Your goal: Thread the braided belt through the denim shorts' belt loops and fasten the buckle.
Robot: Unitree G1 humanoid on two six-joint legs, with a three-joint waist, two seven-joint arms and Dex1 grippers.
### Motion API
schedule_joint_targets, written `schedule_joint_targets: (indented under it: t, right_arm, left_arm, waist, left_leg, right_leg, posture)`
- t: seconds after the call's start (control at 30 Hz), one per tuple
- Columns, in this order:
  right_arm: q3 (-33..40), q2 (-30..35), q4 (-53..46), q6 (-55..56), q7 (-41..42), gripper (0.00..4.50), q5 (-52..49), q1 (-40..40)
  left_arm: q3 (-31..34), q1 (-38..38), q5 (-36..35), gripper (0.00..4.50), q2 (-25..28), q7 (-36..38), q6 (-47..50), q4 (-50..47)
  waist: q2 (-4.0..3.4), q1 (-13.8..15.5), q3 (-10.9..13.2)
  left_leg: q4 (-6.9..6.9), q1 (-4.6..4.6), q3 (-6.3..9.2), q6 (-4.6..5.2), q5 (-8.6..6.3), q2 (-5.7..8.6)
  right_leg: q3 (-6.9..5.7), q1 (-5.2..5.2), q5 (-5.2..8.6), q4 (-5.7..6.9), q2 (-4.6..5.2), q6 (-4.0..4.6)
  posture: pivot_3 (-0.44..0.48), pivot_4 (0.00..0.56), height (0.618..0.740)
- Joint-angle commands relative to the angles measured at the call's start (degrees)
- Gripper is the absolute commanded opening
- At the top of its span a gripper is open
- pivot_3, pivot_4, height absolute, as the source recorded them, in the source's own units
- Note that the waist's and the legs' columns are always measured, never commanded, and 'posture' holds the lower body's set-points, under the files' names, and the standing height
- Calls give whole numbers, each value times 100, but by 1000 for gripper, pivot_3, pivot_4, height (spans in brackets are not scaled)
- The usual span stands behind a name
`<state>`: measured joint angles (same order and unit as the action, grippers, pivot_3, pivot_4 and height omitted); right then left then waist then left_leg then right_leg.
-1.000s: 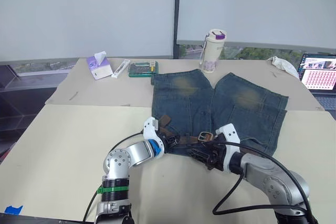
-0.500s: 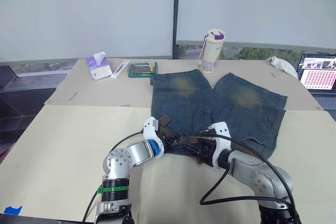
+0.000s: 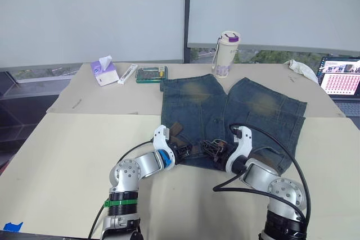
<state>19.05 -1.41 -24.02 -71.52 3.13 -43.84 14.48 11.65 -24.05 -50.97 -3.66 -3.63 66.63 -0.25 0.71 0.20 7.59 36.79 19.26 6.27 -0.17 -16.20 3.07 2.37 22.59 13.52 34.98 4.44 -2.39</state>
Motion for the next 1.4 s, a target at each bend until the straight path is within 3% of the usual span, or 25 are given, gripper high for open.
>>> schedule_joint_targets:
  t: [0.03, 0.13, 0.4, 0.47, 0.6, 0.83, 1.13, 1.4]
  right_arm:
    - [-32, 3, -160, -51, -20, 865, -238, 53]
    - [-72, 30, -178, -63, -41, 39, -256, 29]
    - [-108, 329, -183, -32, -13, 39, -201, -1]
    - [5, 454, -210, -30, -15, 0, -249, 64]
    - [-70, 1182, -423, -15, 100, 0, -96, 73]
    - [1298, 1642, -428, -242, -73, 0, -1259, 242]
    - [2939, 2890, 333, 8, -420, 0, -2815, 225]
    - [2919, 3117, 592, 453, -1202, 0, -4023, 16]
  left_arm:
    - [-66, 46, 116, 0, -22, -2, 71, 11]
    - [-50, 45, 124, 0, -39, 5, 79, 9]
    - [11, 77, -5, 0, -41, 284, 56, -9]
    - [8, 101, -26, 769, 64, 437, 90, -39]
    - [-376, 174, 645, 1986, 406, 378, -112, 130]
    - [-516, 215, 693, 4335, 665, 762, -209, 152]
    - [-818, 445, 713, 4440, 1213, 1450, -283, 32]
    - [-965, 584, 490, 4440, 1639, 2382, -441, -200]
  waist:
    - [-2, -6, -1]
    - [-6, -10, -3]
    - [-6, -8, -4]
    - [-7, -12, -3]
    - [-9, -10, -5]
    - [-34, -91, -22]
    - [-35, -135, -20]
    - [-37, -142, -20]
  left_leg:
    - [0, 0, 0, 0, 0, -1]
    - [0, 0, 0, 0, 0, -1]
    - [0, 1, 0, 0, 0, 0]
    - [0, 2, 0, 0, 0, 0]
    - [0, 2, -1, 1, 0, 3]
    - [-4, -5, -1, 4, -2, -4]
    - [-14, 6, -16, 20, -12, -5]
    - [-24, 7, -25, 24, -14, -24]
  right_leg:
    - [0, 0, 0, 0, 0, 0]
    - [-1, 0, 0, 0, -1, 0]
    - [-1, -1, 1, -2, 0, -2]
    - [-1, 0, 1, -2, 0, -2]
    - [-2, -3, 1, -4, 1, -2]
    - [-3, -21, 30, -5, -2, -47]
    - [10, -27, 26, -6, -1, -27]
    - [18, -30, 46, -3, -2, -47]
  posture:
    - [0, 150, 740]
    - [0, 150, 740]
    - [0, 150, 740]
    - [0, 150, 740]
    - [0, 150, 740]
    - [0, 150, 740]
    - [0, 150, 740]
    - [0, 150, 740]
